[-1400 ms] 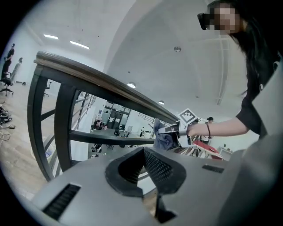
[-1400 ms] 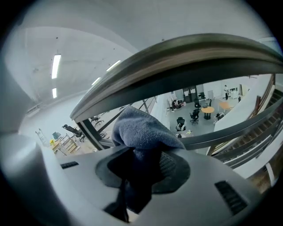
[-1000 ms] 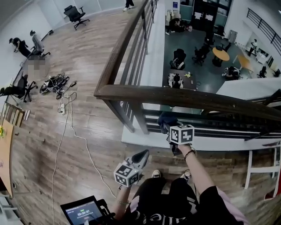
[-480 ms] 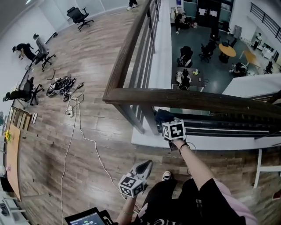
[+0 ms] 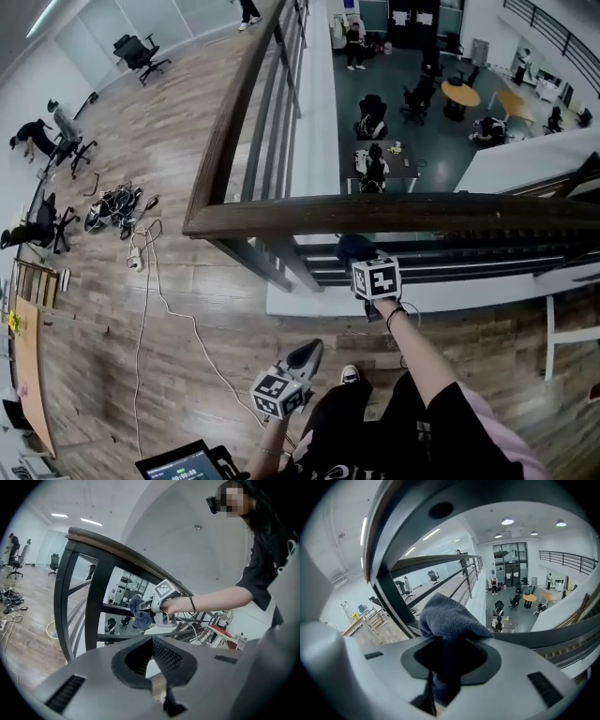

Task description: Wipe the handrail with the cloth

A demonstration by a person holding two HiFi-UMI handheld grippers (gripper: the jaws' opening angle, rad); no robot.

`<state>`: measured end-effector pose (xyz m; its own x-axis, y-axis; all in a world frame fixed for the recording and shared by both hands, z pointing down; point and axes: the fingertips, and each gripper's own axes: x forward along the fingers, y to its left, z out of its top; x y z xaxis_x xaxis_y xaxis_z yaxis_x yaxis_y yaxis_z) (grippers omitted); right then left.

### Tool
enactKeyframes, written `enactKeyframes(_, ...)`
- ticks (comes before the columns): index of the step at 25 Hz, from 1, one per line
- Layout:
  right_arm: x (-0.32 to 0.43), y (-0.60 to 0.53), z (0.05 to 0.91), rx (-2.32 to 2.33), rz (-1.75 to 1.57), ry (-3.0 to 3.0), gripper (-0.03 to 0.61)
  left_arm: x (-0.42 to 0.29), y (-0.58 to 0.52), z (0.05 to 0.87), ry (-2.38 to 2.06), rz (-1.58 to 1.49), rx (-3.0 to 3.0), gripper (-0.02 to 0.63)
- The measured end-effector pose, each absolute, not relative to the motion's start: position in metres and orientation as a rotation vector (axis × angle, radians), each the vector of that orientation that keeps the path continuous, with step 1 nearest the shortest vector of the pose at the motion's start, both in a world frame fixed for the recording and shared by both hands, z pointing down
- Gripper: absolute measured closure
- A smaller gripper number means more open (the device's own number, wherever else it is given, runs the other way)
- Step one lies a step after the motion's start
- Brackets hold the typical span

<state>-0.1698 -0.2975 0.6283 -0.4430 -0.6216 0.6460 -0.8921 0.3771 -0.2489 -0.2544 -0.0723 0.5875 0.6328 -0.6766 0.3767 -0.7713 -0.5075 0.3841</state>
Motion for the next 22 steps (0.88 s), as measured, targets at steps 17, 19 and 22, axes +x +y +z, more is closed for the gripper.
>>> enactKeyframes(17, 0.143, -0.294, 0.623, 1.596, 0.807, -2.099, 0.476, -0.033, -0.086, 0.579, -0.961, 0.335, 2.401, 0.614)
enactKeyframes(19, 0.183, -0.295, 0.623, 1.620, 0.800, -2.094, 0.476, -0.002, -0.089, 0.578, -0.947, 0.340, 2.407, 0.614)
enactKeyframes(22, 0.243, -0.295, 0.622, 1.656, 0.794, -2.083, 0.476, 0.041, -0.093, 0.580, -0.943, 0.337, 2.416, 0.614)
